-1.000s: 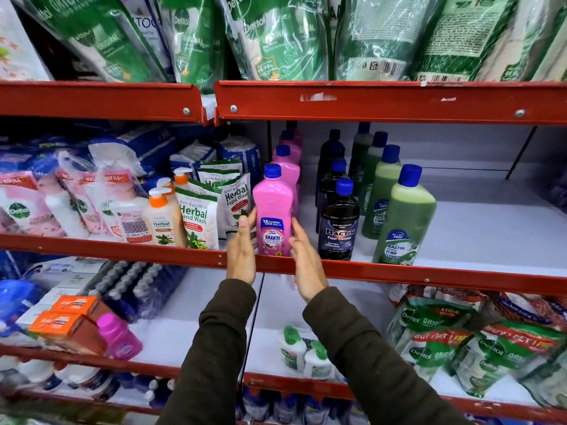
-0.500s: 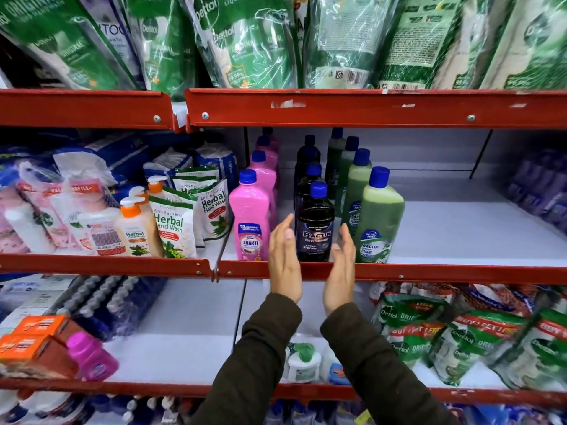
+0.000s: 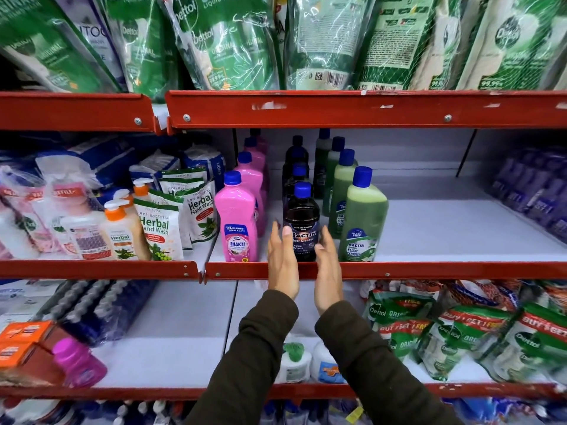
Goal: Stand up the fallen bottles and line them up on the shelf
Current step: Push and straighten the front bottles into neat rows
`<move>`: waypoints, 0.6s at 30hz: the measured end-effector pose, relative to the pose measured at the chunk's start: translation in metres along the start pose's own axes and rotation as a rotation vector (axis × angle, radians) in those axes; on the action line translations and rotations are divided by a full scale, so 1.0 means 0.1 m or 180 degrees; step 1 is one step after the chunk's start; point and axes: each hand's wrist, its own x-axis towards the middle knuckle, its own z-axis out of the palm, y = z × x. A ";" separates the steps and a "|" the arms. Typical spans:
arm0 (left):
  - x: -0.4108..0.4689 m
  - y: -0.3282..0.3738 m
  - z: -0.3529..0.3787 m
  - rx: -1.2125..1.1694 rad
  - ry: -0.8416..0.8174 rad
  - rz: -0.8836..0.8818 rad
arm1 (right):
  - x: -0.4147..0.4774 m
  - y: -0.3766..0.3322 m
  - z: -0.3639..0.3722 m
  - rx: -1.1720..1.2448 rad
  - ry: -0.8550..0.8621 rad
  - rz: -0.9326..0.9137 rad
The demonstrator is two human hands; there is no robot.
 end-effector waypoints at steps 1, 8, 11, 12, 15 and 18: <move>-0.36 0.66 -0.11 0.0086 0.0326 0.0132 | -0.04 -0.04 -0.02 -0.0056 0.0253 -0.0201; -1.15 1.68 0.06 0.0078 -0.0253 0.1048 | 0.24 -0.02 -0.55 0.0099 0.1406 -0.0590; -1.18 1.73 0.29 0.0122 -0.0961 0.0632 | 0.45 -0.06 -0.73 0.0093 0.1233 -0.0234; -1.15 1.70 0.36 0.0108 -0.1055 0.0380 | 0.53 -0.03 -0.78 0.0199 0.1057 -0.0139; -1.08 1.65 0.47 0.0045 -0.1184 -0.0009 | 0.56 -0.05 -0.85 0.0071 0.0741 0.0054; -1.08 1.62 0.49 0.0041 -0.1183 -0.0100 | 0.54 -0.02 -0.89 -0.0053 0.0542 0.0048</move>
